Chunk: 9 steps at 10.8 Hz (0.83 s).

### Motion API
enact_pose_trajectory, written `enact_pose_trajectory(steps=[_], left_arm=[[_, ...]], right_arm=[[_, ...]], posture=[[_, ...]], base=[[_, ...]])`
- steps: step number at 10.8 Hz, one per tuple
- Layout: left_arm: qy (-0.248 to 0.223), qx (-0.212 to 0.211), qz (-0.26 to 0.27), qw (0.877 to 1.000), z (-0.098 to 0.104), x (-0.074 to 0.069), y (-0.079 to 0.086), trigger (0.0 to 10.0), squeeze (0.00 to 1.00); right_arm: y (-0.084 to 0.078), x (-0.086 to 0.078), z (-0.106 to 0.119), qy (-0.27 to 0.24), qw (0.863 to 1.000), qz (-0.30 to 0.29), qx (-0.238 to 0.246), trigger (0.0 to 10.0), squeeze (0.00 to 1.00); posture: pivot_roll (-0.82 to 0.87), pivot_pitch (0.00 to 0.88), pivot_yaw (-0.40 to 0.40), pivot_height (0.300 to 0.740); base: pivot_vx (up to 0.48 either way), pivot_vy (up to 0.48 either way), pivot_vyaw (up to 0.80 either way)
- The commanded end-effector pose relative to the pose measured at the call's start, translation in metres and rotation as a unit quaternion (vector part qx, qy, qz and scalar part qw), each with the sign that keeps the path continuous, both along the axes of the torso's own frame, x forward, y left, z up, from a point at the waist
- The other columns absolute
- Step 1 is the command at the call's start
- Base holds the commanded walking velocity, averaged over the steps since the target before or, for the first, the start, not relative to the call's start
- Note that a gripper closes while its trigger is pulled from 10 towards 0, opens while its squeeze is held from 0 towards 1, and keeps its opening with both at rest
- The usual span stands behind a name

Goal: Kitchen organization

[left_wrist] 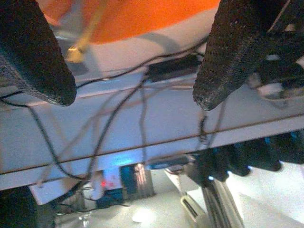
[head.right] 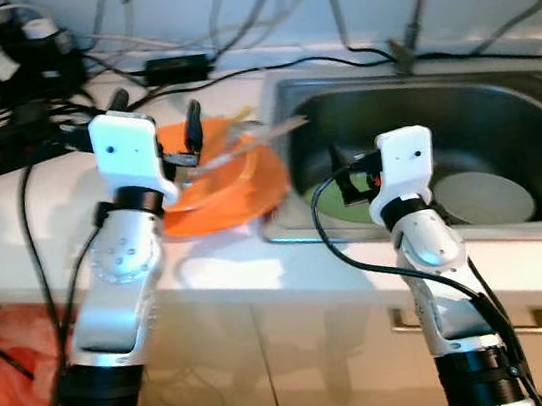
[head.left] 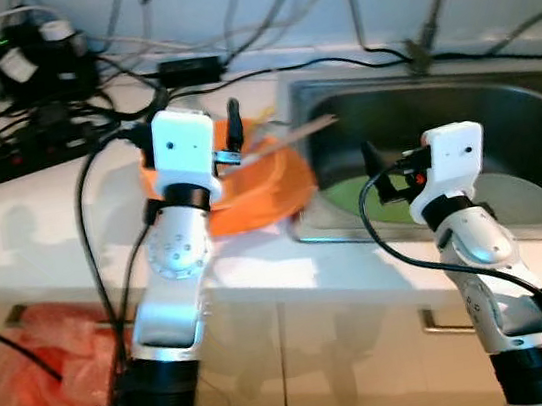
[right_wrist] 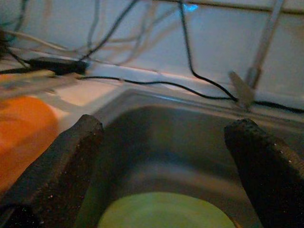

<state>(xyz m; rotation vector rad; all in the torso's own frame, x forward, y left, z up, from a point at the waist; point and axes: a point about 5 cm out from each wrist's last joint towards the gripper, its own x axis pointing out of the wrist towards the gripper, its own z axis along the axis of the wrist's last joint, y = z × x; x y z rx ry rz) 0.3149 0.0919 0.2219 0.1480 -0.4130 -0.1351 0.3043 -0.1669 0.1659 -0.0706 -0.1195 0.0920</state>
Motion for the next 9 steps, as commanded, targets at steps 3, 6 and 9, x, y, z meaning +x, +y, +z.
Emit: enact_pose_trajectory(steps=[3,6,9], left_arm=[[-0.003,0.012,0.013,1.000,0.0022,0.0025,0.0033,10.0,0.00],[0.002,0.005,0.018,1.000,0.0025,0.0047,0.0045,10.0,0.00],[0.005,0.002,0.021,1.000,0.0023,0.0057,0.0052,10.0,0.00]], right_arm=[[0.0030,-0.0008,0.0072,-0.014,1.000,0.003,0.002,10.0,0.00],[0.0028,0.0003,0.0103,-0.019,1.000,0.001,0.000,10.0,0.00],[0.0033,0.0005,0.0104,-0.020,1.000,0.000,-0.003,10.0,0.00]], posture=[[0.09,0.000,-0.001,0.740],[0.08,0.000,-0.002,0.740],[0.08,0.000,-0.001,0.740]], base=[[0.000,0.000,0.00],[0.000,-0.480,0.00],[0.000,-0.480,0.00]])
